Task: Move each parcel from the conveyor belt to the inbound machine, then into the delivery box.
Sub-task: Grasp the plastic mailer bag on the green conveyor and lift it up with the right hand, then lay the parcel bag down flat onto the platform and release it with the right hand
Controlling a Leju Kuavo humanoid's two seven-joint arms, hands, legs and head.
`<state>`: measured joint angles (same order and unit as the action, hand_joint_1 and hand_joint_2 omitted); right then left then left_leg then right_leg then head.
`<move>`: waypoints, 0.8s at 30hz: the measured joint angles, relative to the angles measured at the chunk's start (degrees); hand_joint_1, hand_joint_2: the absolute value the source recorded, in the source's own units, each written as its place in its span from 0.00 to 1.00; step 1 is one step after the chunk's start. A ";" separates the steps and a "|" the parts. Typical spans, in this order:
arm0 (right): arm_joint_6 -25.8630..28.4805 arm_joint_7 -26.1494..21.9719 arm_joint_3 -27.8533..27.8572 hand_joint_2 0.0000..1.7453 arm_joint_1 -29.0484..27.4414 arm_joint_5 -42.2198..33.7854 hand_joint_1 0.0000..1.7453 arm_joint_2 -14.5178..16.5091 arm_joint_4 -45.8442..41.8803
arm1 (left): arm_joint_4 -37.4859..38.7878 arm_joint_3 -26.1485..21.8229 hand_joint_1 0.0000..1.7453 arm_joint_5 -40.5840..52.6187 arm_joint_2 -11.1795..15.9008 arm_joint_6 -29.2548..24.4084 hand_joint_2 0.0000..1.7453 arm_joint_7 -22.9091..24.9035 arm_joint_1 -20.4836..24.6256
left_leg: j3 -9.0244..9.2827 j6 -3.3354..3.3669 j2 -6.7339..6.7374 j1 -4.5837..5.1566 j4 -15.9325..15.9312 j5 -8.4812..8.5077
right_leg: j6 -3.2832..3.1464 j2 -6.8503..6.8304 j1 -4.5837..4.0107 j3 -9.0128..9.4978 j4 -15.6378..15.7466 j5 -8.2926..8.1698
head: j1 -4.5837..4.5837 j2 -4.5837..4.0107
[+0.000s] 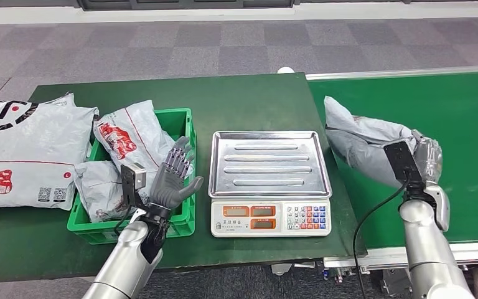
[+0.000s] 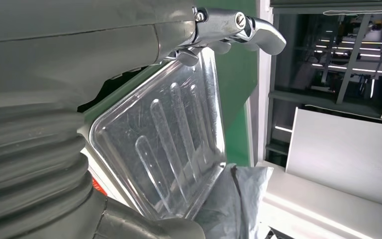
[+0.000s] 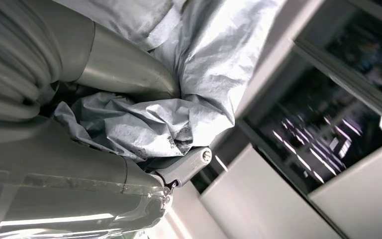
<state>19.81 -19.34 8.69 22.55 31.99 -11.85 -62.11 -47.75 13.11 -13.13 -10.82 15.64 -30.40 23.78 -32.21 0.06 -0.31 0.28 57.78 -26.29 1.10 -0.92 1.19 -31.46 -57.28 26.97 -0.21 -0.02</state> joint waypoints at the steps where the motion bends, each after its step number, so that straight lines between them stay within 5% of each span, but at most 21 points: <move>1: 0.55 -0.02 -0.26 1.00 -0.04 -0.17 1.00 0.00 -0.60 | 0.25 0.00 0.00 0.04 -0.02 0.03 1.00 -0.01 0.19 | -0.01 0.01 -0.01 0.00 0.00 0.01 | 0.01 -0.01 0.00 -0.01 0.00 -0.01 | 0.00 0.00; 12: 4.92 -0.86 -2.80 1.00 -0.65 0.08 1.00 0.24 -4.80 | 2.18 0.00 0.00 0.44 -0.40 0.48 1.00 -0.77 1.67 | -0.44 -0.01 0.02 0.00 -0.02 0.03 | 0.00 0.01 -0.01 0.03 0.00 -0.04 | -0.01 0.02; 24: 4.03 5.80 -23.04 1.00 -0.05 10.89 1.00 4.81 -9.20 | 4.16 0.10 0.00 1.63 -1.08 -1.37 1.00 -0.16 3.48 | -0.15 -0.14 -0.03 -0.02 -0.05 0.25 | -0.05 0.02 -0.02 -0.20 -0.05 -0.14 | -0.01 0.01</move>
<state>23.83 -13.54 -14.35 22.51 42.87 -7.04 -71.32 -43.59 13.22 -11.50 -11.90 14.27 -30.56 27.26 -32.36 -0.07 -0.33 0.26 57.73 -26.04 1.04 -0.90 1.18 -31.66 -57.33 26.82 -0.22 -0.01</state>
